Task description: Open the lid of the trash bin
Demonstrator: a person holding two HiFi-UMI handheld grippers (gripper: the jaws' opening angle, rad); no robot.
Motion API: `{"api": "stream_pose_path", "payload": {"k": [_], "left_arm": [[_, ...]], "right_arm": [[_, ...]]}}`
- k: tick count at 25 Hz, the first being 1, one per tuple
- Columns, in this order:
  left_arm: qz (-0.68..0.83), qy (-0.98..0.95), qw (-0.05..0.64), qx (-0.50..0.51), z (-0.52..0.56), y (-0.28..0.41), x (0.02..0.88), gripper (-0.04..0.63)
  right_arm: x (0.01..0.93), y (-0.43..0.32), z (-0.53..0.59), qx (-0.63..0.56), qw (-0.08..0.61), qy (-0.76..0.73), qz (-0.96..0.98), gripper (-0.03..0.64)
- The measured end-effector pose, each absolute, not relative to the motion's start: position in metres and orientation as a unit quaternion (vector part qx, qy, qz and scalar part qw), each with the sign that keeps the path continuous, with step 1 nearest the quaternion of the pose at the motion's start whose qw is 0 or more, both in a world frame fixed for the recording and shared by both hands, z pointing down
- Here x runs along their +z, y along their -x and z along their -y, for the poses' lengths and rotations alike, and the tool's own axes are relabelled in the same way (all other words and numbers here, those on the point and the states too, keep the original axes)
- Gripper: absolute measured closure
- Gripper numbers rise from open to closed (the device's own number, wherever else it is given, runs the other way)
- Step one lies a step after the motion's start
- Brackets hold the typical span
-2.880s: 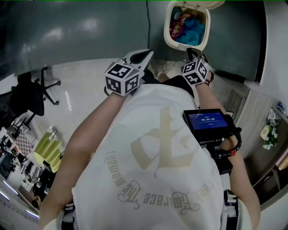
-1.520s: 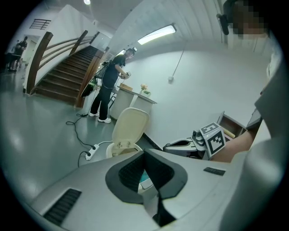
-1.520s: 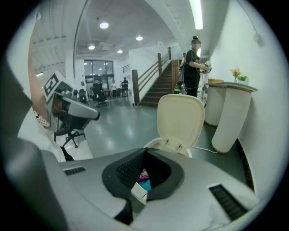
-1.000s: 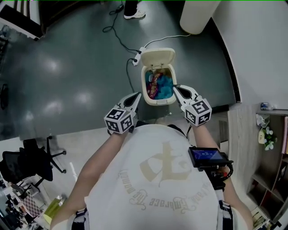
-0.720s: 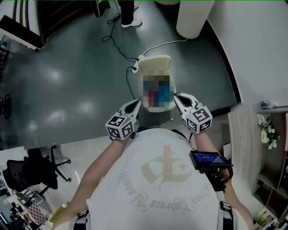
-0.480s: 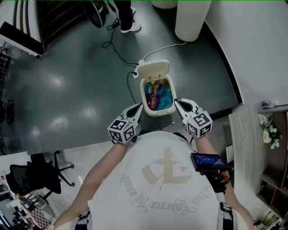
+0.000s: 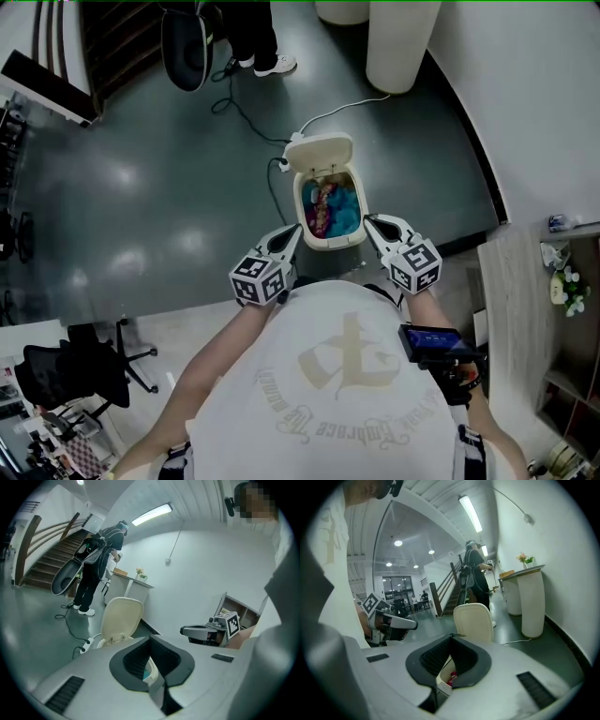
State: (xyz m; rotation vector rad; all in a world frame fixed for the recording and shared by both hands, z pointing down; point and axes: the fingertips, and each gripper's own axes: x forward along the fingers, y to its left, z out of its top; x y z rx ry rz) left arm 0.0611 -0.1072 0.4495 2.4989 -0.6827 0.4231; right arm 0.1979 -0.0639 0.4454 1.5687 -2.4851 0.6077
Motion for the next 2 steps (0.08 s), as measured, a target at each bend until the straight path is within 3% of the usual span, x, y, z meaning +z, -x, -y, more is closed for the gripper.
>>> {"api": "stream_pose_path", "payload": {"k": [2], "left_arm": [[0.251, -0.92, 0.257, 0.158, 0.1042, -0.0637, 0.4522, 0.583]], "right_arm": [[0.4471, -0.1993, 0.062, 0.203, 0.068, -0.52, 0.827, 0.612]]}}
